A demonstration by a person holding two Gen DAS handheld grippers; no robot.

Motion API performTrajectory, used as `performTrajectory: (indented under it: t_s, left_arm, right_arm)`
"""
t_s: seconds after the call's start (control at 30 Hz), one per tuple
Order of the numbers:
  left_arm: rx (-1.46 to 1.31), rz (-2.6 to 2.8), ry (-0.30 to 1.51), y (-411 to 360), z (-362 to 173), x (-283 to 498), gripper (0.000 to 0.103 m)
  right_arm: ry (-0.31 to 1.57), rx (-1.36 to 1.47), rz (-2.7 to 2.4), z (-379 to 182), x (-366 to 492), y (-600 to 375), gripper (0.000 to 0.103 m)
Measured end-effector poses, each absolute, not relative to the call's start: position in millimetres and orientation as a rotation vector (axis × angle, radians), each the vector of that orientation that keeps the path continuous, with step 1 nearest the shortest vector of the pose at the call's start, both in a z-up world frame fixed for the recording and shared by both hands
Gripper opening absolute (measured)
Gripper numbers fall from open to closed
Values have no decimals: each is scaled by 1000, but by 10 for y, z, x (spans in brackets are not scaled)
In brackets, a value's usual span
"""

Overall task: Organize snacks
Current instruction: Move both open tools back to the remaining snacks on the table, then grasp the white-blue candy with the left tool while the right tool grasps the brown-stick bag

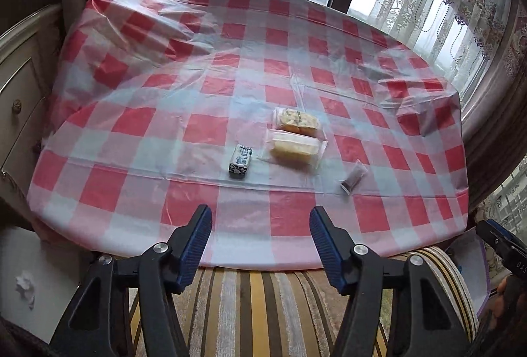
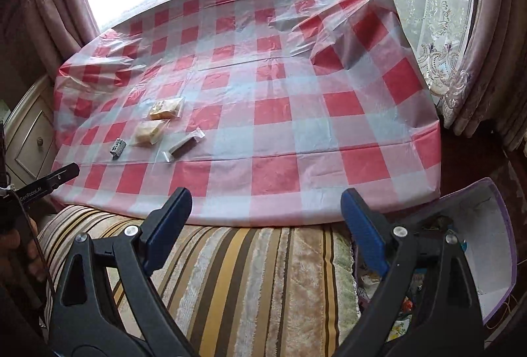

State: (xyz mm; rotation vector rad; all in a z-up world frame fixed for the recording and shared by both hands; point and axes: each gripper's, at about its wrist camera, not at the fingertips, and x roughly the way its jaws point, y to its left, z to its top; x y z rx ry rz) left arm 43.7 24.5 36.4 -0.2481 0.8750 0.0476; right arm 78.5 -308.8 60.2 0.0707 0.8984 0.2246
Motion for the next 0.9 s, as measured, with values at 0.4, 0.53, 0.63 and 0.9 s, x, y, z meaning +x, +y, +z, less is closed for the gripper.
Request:
performTrajectory:
  t_s: [0.4, 0.53, 0.63, 0.9]
  left_arm:
    - [-274, 53, 984, 484, 92, 995, 54]
    - [-260, 44, 1010, 511, 11, 1192, 54]
    - [-249, 47, 1029, 530, -59, 1333, 54]
    - [-219, 46, 1056, 522, -173, 1499, 54]
  right_arm:
    - [1018, 45, 287, 334, 1269, -2468, 89]
    - [1049, 36, 289, 265, 1421, -2316, 88]
    - [1079, 40, 292, 192, 1541, -2216, 86]
    - [1133, 28, 292, 41, 1759, -1970, 80]
